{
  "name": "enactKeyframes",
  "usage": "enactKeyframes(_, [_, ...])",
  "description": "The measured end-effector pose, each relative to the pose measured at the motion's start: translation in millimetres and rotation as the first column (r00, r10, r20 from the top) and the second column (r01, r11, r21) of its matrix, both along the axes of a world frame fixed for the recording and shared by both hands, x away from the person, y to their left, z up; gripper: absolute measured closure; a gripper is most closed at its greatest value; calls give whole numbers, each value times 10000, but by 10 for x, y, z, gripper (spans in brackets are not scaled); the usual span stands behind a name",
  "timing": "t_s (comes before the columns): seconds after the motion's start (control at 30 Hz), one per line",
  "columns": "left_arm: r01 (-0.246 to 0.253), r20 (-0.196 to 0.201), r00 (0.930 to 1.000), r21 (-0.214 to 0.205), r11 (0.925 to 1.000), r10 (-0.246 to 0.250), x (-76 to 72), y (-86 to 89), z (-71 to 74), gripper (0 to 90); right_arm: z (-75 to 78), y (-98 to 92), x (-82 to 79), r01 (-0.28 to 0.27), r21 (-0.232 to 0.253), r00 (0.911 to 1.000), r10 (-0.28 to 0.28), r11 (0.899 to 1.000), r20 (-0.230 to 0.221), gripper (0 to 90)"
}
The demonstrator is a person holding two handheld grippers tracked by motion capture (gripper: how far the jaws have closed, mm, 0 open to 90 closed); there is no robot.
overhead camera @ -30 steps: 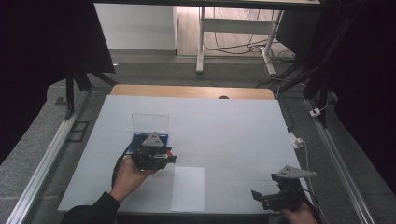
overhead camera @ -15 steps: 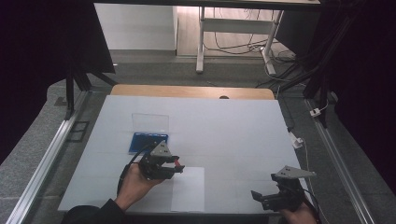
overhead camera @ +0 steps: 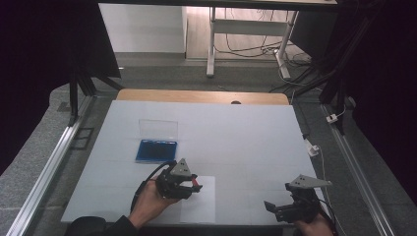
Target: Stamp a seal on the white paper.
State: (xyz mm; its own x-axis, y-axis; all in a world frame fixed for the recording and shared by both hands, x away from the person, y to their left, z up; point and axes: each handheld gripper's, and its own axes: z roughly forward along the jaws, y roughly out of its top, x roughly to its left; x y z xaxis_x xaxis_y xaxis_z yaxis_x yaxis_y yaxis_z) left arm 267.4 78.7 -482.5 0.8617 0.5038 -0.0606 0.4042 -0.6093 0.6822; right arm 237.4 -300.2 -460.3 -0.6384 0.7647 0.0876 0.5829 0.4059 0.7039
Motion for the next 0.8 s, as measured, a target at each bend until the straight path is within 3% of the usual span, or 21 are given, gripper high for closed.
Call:
enactKeyframes(0.6, [309,-155,9994,809,9962,-297,-11,-156,-226,581,0,-2,-1,-33,6,10000,33,10000,-2,0])
enactKeyframes(0.8, [301,-161,9995,771,9966,-289,-16,-152,-246,583,1,-1,-1,-27,8,10000,27,10000,-12,0])
